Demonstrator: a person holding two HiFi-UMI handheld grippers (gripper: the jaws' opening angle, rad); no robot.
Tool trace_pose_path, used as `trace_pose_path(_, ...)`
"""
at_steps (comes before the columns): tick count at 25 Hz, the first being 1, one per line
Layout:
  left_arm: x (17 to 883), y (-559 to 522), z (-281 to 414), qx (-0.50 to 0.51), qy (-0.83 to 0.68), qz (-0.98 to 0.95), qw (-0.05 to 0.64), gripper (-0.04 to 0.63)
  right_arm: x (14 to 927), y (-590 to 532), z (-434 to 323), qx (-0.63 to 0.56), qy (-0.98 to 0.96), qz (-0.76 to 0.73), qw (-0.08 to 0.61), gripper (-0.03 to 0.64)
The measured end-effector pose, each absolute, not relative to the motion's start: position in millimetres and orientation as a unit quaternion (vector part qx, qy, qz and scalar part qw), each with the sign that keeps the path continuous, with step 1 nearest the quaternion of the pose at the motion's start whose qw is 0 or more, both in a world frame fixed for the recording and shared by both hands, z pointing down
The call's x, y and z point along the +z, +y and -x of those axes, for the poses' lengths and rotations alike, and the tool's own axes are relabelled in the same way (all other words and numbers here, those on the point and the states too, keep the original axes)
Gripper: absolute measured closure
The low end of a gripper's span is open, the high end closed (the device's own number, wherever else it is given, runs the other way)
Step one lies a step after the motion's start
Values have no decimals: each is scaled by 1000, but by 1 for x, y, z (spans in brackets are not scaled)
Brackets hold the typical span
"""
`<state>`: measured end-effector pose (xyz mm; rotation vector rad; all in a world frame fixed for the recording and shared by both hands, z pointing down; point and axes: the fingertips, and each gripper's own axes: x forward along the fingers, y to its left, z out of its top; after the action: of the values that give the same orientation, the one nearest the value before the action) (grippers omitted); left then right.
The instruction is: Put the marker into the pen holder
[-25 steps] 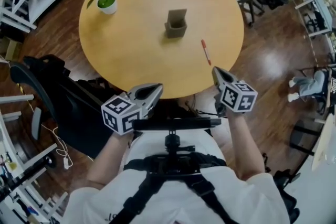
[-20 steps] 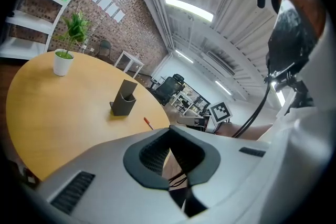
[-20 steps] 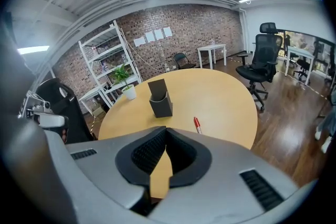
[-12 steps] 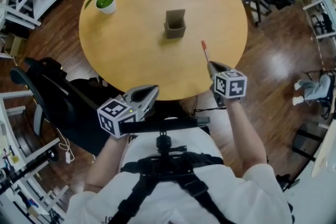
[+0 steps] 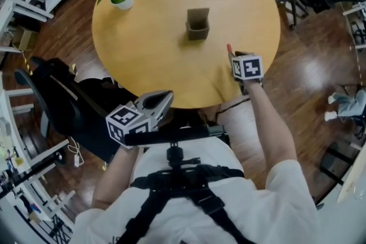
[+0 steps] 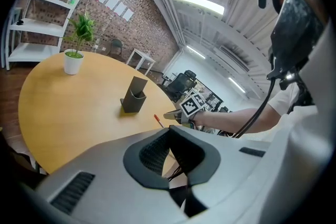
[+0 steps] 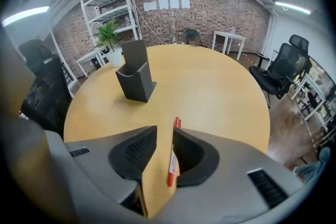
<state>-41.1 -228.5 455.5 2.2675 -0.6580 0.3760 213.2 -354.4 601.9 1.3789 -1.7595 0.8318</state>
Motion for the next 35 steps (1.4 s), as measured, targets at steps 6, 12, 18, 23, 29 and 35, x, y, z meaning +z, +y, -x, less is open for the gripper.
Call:
trace_pose_path(6,455,-229,40,150,-272,-877,368,598,627,-388,-217,329,-675,-509,420,505)
trace_pose_path(12,457,-224,44,155,-292,-868,370,598,650,-407,-219,337,-669,-465,472,505)
trace_pose_path(18,458,-220,50,158,-310,-859,376,598,671,-405,-225,365,-648,-425,516,505)
trace_pose_path(23,460,-219,44,162,-311,-858,374,598,669,-408,-227,377,-649,-420,510,547)
trace_pose_path(29,456,-226,37,155,-309,-862,371,598,643,-412,-222,358,-681,-442,460,557)
trace_pose_path(35,450,-234,24,149,-294,-873,360,598,590,-408,-210,315,-731,-470,380,558)
